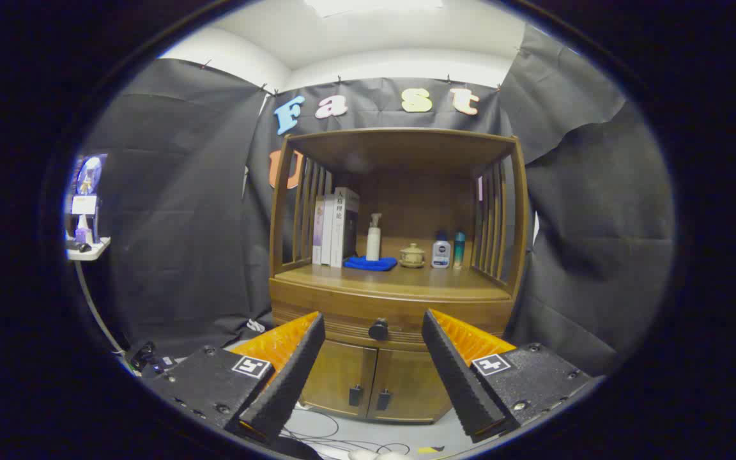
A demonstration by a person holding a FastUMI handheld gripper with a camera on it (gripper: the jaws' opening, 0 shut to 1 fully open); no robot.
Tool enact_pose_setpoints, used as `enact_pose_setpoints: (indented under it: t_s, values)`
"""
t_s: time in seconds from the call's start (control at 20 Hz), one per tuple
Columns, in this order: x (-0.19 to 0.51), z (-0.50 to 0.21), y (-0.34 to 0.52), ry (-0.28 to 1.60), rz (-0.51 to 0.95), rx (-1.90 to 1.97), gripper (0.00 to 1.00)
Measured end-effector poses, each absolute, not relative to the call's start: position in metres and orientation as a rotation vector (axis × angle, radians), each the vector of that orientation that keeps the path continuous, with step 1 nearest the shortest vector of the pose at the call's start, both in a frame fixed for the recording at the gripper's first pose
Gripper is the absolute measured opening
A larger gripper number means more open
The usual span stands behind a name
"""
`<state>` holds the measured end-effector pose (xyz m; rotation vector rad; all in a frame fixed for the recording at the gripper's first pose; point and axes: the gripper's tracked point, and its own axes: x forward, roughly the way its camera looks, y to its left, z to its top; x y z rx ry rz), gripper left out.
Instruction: Pull open the drawer, take out the items inside it, and place them on the countertop above the cabinet.
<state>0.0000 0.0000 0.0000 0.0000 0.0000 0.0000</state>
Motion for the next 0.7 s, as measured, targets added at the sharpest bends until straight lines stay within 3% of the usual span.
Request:
enact_pose_setpoints:
  t_s: [0.7]
  values:
    - [0.0004, 0.0057, 0.0015, -0.017, -0.023, -0.008, 1.0]
